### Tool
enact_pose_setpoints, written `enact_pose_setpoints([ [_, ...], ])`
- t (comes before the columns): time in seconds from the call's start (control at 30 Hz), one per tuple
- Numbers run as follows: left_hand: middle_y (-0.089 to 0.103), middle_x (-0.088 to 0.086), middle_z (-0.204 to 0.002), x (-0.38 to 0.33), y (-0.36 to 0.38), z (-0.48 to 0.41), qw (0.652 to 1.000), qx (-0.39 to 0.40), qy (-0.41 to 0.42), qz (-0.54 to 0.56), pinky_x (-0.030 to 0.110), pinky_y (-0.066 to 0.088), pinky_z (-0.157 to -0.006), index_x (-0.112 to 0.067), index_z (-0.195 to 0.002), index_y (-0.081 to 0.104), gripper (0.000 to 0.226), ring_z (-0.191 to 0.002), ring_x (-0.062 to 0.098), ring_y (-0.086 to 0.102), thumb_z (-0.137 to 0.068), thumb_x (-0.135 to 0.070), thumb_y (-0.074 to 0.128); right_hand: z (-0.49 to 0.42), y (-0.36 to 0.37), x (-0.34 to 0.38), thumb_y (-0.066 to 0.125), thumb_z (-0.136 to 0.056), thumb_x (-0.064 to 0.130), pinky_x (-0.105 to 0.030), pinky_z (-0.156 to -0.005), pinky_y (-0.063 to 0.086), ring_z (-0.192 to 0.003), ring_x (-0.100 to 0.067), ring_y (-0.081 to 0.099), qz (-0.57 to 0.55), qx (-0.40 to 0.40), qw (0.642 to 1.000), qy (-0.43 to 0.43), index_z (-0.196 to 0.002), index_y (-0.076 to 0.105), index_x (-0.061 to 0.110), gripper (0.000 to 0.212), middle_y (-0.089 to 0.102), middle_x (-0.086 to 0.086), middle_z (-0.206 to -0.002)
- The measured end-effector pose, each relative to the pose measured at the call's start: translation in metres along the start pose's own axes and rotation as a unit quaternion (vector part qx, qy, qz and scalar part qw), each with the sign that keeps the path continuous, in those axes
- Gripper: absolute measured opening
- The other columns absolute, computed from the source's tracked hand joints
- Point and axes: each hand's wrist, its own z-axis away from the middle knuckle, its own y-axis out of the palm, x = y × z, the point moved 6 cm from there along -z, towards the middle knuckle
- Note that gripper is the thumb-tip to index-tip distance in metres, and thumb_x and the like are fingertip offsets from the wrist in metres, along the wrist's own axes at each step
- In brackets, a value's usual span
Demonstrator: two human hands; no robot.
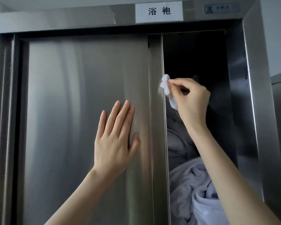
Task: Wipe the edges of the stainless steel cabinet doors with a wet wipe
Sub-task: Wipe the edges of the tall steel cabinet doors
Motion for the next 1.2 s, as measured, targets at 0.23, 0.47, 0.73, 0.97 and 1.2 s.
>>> enact_pose_setpoints([
  [0.23, 0.037, 0.007, -0.153, 0.0, 0.001, 0.0, 1.0, 0.004, 0.0, -0.002, 0.05, 0.022, -0.118, -0.007, -0.144, 0.043, 0.058, -0.145, 0.026, 0.028, -0.091, -0.029, 0.042, 0.01, 0.01, 0.009, 0.072, -0.08, 0.008, -0.024, -0.083, 0.047, -0.096, -0.014, 0.061, 0.079, -0.016, 0.996, -0.037, -0.094, 0.075, 0.007, 0.015, 0.067, -0.002, -0.107],
  [0.47, 0.037, 0.007, -0.153, 0.0, 0.0, 0.0, 1.0, 0.008, 0.002, -0.007, 0.052, 0.025, -0.117, -0.007, -0.144, 0.043, 0.057, -0.144, 0.027, 0.029, -0.091, -0.029, 0.042, -0.039, 0.038, 0.029, 0.061, -0.087, 0.007, -0.025, -0.077, 0.047, -0.093, -0.023, 0.066, 0.191, -0.029, 0.976, -0.1, -0.101, 0.074, 0.006, 0.019, 0.071, -0.006, -0.107],
  [0.73, 0.037, 0.006, -0.153, 0.001, 0.0, 0.0, 1.0, 0.009, 0.002, -0.009, 0.051, 0.024, -0.117, -0.008, -0.143, 0.044, 0.056, -0.145, 0.026, 0.029, -0.091, -0.029, 0.042, 0.013, 0.027, 0.026, 0.062, -0.084, -0.007, -0.027, -0.087, 0.049, -0.103, -0.027, 0.065, 0.184, -0.001, 0.96, -0.212, -0.103, 0.071, -0.001, 0.022, 0.067, -0.013, -0.114],
  [0.97, 0.037, 0.006, -0.153, 0.001, 0.001, 0.0, 1.0, 0.003, 0.003, -0.007, 0.051, 0.024, -0.117, -0.007, -0.144, 0.044, 0.057, -0.145, 0.026, 0.029, -0.091, -0.029, 0.042, -0.058, 0.05, 0.031, 0.047, -0.094, 0.0, -0.024, -0.058, 0.031, -0.091, -0.03, 0.064, 0.255, 0.052, 0.949, -0.178, -0.125, 0.052, 0.003, 0.031, 0.065, -0.012, -0.105],
  [1.2, 0.035, 0.008, -0.153, -0.001, -0.002, 0.0, 1.0, 0.021, -0.01, 0.007, 0.05, 0.021, -0.118, -0.005, -0.144, 0.042, 0.058, -0.145, 0.028, 0.026, -0.09, -0.026, 0.041, -0.008, 0.044, 0.03, 0.044, -0.091, 0.002, -0.035, -0.087, 0.054, -0.115, -0.029, 0.059, 0.227, 0.087, 0.941, -0.234, -0.108, 0.066, -0.004, 0.028, 0.06, -0.021, -0.123],
])
